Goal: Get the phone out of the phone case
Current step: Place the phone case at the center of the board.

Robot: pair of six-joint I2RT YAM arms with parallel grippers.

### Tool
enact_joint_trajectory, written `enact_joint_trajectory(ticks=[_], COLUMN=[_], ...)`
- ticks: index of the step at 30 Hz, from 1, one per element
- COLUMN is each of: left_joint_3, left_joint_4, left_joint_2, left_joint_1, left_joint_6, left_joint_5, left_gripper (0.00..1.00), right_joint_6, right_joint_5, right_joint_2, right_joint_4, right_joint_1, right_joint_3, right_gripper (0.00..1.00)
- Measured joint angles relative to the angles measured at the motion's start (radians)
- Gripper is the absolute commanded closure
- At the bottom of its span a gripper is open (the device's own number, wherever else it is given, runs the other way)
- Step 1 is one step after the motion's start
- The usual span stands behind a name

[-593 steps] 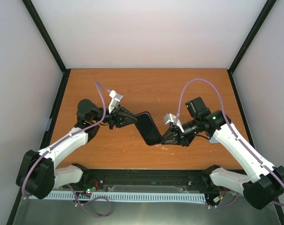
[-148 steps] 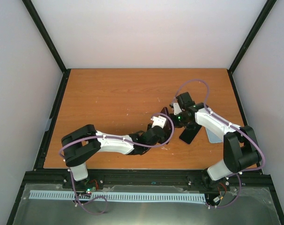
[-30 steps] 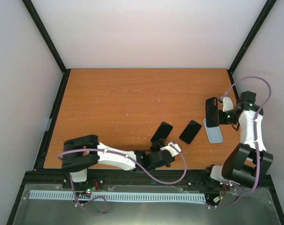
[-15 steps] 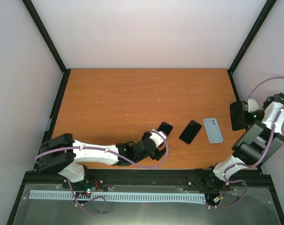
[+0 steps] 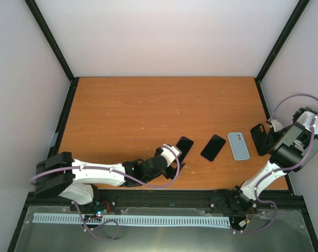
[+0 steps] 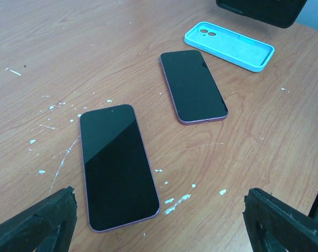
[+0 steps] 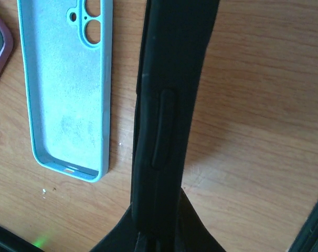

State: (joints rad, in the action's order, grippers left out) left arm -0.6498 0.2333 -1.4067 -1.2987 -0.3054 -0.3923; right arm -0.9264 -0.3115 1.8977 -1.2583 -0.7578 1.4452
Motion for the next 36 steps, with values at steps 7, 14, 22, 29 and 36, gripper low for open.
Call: enact_joint_trajectory(ticks=[7, 14, 22, 29, 36], left_joint_3=[0.01, 0.01, 0.01, 0.01, 0.01], left_joint_4=[-0.002, -0.003, -0.011, -0.019, -0.021], left_joint_2=[0.025, 0.026, 0.026, 0.027, 0.032], left_joint_1=[0.0, 0.0, 0.0, 0.0, 0.0], left_joint_6=[-0.008, -0.016, -0.018, -0.018, -0.018], left_joint_5=[-0.007, -0.011, -0.022, -0.026, -0.028], left_gripper=[0.12, 0.12, 0.12, 0.12, 0.12], right_joint_6=[-0.095, -0.151, -0.149, -0.145, -0.126], right_joint_5=[-0.01, -0.025, -0.038, -0.089, -0.141], right_joint_2=[0.122, 0.16, 0.133, 0.134, 0.168], right_joint_4=[-0.059, -0.09, -0.073, -0.09, -0.105], right_joint_1=[0.003, 0.008, 0.035, 0.092, 0.13], right_joint_3=[0.034, 0.032, -0.014, -0.045, -0.077], right_gripper=[0.97, 0.94, 0.92, 0.91, 0.75])
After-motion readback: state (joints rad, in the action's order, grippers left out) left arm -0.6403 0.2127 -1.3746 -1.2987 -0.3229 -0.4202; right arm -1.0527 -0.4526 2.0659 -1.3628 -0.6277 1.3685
